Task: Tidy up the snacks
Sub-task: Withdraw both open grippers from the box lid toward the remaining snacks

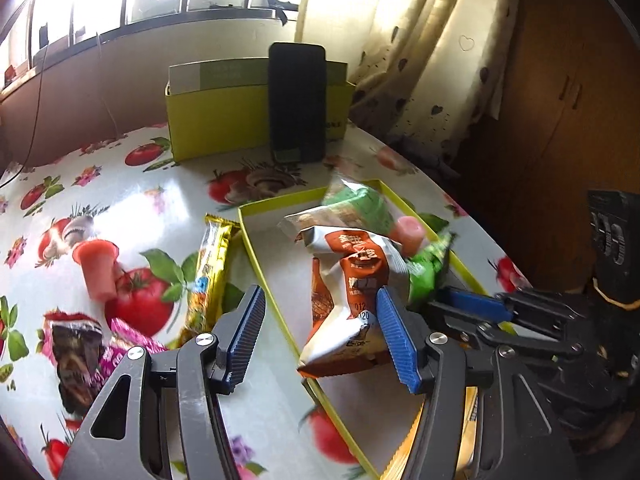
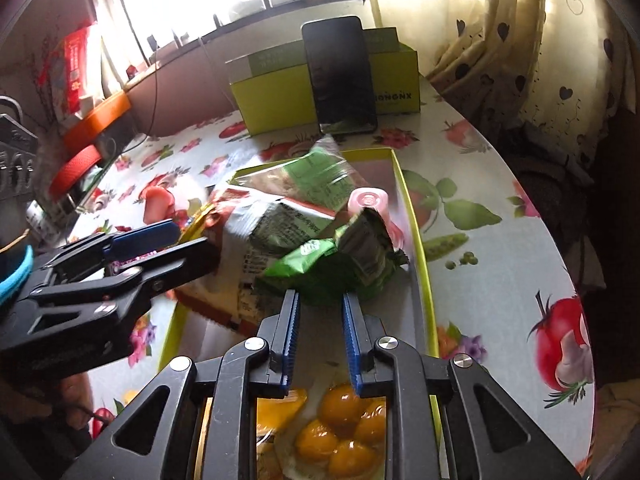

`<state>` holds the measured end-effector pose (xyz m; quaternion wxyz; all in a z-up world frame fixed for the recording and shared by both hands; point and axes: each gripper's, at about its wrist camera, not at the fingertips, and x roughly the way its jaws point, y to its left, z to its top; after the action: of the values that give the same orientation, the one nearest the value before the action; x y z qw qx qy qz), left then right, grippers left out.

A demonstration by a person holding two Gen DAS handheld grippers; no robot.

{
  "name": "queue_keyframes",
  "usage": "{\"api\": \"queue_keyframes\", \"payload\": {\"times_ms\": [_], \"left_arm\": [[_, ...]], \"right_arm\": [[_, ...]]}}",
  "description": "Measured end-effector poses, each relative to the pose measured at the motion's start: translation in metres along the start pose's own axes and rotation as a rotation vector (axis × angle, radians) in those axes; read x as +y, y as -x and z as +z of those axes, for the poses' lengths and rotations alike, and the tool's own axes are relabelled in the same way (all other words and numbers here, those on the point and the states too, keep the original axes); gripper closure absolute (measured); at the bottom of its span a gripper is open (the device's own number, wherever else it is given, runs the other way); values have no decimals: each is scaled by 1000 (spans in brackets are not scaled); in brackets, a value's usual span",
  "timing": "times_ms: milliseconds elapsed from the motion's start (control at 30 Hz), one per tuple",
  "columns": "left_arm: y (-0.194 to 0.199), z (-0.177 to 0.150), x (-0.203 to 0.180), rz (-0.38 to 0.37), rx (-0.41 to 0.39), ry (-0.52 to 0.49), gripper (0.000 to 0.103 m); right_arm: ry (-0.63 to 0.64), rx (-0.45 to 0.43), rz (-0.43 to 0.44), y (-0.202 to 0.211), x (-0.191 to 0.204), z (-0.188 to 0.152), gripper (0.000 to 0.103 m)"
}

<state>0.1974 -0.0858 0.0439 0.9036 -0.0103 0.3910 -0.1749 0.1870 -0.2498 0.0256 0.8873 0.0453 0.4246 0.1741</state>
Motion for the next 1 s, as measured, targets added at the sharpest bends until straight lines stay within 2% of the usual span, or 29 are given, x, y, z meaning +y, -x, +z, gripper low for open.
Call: {"api": "queue_keyframes", "payload": {"times_ms": [200, 467, 700, 1000], "left_arm": [[8, -2, 6, 22, -11, 18, 44], [47, -24, 25, 29, -26, 91, 44], [77, -48, 35, 15, -32, 139, 44], [95, -65, 52, 29, -29, 191, 44]], "right_arm": [[-3, 0, -8, 16, 4, -9, 76], [5, -27, 0, 47, 19, -23, 63], [23, -35, 15, 60, 37, -31, 59], [59, -33, 26, 66, 59, -33, 57]]}}
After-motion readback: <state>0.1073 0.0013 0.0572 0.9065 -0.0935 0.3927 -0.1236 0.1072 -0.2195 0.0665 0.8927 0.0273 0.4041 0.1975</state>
